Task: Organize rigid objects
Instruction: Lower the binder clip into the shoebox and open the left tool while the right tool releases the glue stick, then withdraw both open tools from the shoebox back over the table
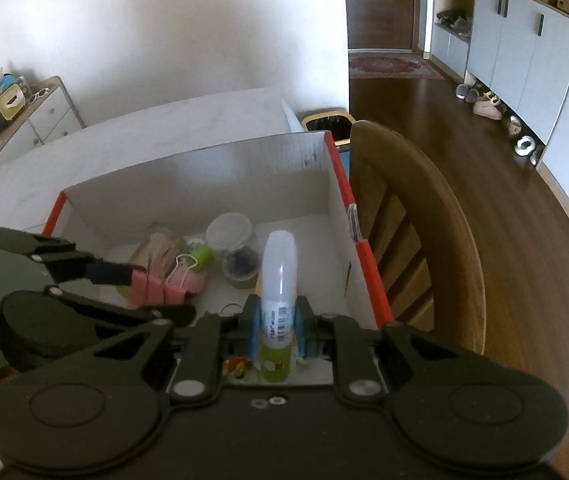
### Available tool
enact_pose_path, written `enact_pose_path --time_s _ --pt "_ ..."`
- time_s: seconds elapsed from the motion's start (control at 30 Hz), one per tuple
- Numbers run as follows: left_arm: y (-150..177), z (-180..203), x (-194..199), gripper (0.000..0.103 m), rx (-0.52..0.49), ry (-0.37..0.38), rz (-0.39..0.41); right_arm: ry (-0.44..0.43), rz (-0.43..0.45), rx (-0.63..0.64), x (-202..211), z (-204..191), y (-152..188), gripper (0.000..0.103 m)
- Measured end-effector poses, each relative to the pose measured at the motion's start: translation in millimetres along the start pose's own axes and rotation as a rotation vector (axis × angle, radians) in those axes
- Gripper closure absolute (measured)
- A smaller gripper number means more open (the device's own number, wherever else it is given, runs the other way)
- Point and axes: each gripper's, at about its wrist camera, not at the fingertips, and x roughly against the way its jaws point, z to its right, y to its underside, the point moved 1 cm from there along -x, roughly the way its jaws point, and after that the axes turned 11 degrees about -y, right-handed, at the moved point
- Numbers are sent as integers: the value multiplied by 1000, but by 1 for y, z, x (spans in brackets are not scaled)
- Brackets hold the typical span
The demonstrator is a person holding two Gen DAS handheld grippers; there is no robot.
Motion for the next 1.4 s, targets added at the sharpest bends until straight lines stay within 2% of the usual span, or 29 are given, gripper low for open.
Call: enact_pose_path --time_s 0.4,0.87,0.97,1.03,1.2,1.4 --pt "-2 1 -26 53 18 -10 -112 22 -20 15 -26 12 -9 87" --pt "2 -10 -32 52 71 23 -161 34 -44 49 -27 7 -3 79" --pt "6 -10 -31 52 71 25 -160 37 -42 48 -25 8 -2 77" --pt "7 -11 -29 51 73 26 -161 40 -40 47 -24 7 -2 71" --pt "8 -10 -22 41 76 40 -139 40 -33 42 -20 8 1 69" --pt "13 -10 -13 41 72 48 -100 32 -23 40 -14 3 4 65"
